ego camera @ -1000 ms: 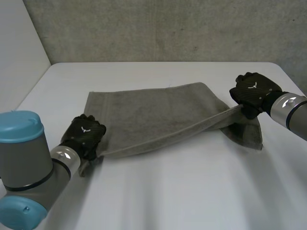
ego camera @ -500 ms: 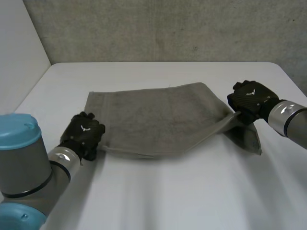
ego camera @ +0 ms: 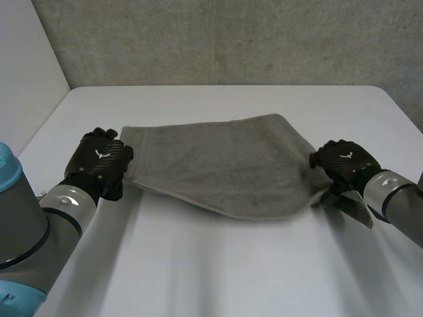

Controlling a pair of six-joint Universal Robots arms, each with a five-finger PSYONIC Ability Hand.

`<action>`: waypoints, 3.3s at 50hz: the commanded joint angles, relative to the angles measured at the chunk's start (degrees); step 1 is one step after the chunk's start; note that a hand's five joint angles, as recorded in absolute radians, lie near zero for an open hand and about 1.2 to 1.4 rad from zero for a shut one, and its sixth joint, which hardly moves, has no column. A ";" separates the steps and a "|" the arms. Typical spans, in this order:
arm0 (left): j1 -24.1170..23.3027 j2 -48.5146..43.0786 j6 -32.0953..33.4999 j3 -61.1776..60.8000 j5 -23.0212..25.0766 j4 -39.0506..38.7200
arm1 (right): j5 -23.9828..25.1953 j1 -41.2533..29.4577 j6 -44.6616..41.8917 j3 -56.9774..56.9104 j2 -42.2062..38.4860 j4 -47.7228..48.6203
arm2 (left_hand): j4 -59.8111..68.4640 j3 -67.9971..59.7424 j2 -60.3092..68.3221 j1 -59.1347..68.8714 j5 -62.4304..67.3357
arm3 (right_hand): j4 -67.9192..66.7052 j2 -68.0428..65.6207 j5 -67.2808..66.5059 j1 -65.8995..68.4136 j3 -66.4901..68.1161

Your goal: Fold the towel.

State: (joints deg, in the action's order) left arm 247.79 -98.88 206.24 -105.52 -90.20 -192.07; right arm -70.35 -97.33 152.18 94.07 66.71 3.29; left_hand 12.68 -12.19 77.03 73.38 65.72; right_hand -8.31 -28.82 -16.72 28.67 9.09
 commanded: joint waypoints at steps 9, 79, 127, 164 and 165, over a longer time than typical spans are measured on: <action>0.23 -0.17 -0.05 0.05 0.11 -0.06 | -3.48 3.63 0.84 14.38 6.77 11.21 | -2.68 2.19 2.97 6.62 4.28 | -1.69 2.59 0.49 -2.44 0.91; 4.98 -10.46 -11.03 31.95 11.18 -45.76 | 5.58 -1.37 0.13 -41.86 -2.55 19.56 | -2.68 2.19 2.97 6.62 4.28 | -1.69 -51.18 -53.28 51.33 0.91; 17.47 10.08 0.50 5.14 26.31 2.30 | 16.66 8.20 -11.85 -13.03 15.54 -17.61 | -2.68 2.19 2.97 6.62 4.28 | -1.69 -51.18 -53.28 51.33 0.91; 8.24 -13.71 -7.88 38.10 10.66 -34.97 | -5.04 -3.13 -18.24 -54.75 -10.37 20.68 | -2.68 2.19 2.97 6.62 4.28 | -1.69 -51.18 -53.28 51.33 0.91; 7.36 -13.45 -7.96 38.11 9.87 -40.69 | -6.54 -3.65 -16.67 -56.69 -9.93 22.36 | -2.68 2.19 2.97 6.62 4.28 | -1.69 -51.18 -53.28 51.33 0.91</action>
State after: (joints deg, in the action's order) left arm 257.91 -108.51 194.25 -70.16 -78.88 -211.26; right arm -71.69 -99.53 135.39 47.56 60.48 15.80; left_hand 12.68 -12.19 77.04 73.45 66.31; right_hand -8.31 -76.47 -66.59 74.26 9.12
